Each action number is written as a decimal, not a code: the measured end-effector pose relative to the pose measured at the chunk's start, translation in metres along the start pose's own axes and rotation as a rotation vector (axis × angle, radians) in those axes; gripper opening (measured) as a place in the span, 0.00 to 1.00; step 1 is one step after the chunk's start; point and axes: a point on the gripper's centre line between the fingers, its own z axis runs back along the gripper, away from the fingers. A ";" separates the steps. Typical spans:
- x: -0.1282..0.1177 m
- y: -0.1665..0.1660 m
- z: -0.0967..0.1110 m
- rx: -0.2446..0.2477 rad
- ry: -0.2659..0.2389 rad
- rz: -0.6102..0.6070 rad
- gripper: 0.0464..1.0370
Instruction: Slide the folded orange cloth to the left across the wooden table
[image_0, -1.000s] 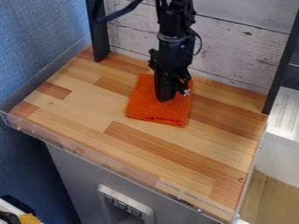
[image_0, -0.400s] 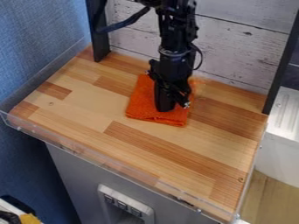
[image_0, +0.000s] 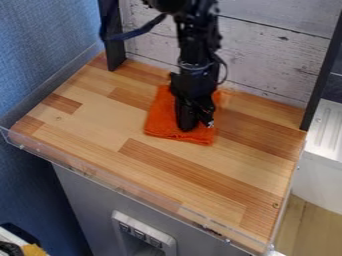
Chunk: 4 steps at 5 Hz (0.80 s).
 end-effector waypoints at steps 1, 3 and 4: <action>-0.013 0.021 -0.001 0.001 -0.016 0.075 0.02; -0.037 0.062 -0.001 0.002 -0.047 0.241 0.02; -0.051 0.079 0.000 -0.009 -0.049 0.324 0.02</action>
